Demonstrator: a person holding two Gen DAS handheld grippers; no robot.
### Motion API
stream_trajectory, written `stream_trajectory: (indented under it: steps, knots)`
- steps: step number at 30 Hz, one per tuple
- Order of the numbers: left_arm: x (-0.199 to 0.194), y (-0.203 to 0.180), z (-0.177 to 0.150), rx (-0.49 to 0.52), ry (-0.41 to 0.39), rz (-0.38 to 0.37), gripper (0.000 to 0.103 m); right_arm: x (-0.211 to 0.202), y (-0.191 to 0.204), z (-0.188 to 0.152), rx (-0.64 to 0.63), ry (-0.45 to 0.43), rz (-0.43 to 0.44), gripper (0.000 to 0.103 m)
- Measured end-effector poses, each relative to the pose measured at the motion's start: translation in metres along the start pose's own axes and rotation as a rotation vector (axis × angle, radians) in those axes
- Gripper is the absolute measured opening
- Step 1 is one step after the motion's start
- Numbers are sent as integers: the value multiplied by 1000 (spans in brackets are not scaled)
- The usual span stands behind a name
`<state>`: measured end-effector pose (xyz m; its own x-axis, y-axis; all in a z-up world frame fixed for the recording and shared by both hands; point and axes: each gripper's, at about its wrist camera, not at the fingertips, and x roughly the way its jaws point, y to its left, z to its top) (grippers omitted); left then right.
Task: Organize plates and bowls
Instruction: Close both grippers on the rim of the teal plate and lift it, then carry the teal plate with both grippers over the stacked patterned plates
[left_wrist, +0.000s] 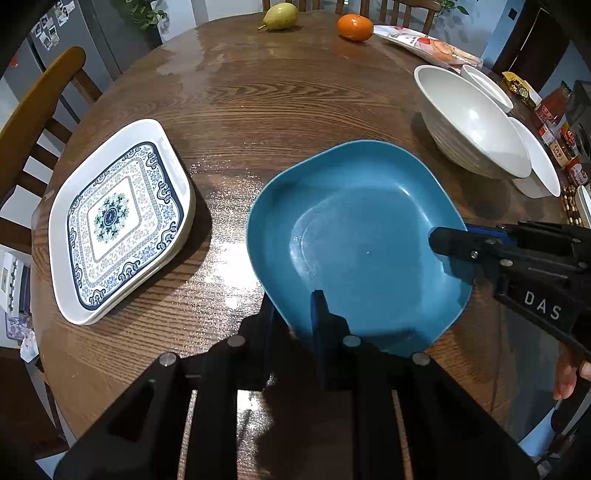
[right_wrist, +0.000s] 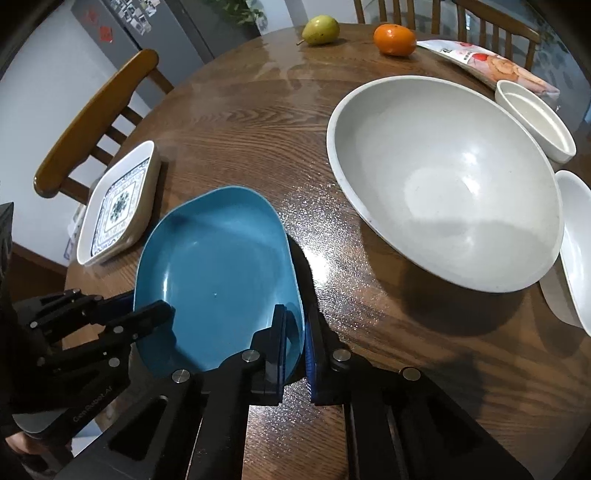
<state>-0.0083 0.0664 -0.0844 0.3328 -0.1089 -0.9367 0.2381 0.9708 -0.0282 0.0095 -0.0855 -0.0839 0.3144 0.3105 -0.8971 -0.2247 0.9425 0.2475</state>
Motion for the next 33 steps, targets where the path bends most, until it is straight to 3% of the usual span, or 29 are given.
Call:
stream_trajectory:
  steps: [19, 33]
  knots:
    - [-3, -9, -9, -25, -15, -9, 16, -11, 4, -15, 0, -22, 3, 10]
    - [-29, -14, -9, -15, -82, -3, 16, -38, 3, -24, 16, -82, 20, 10]
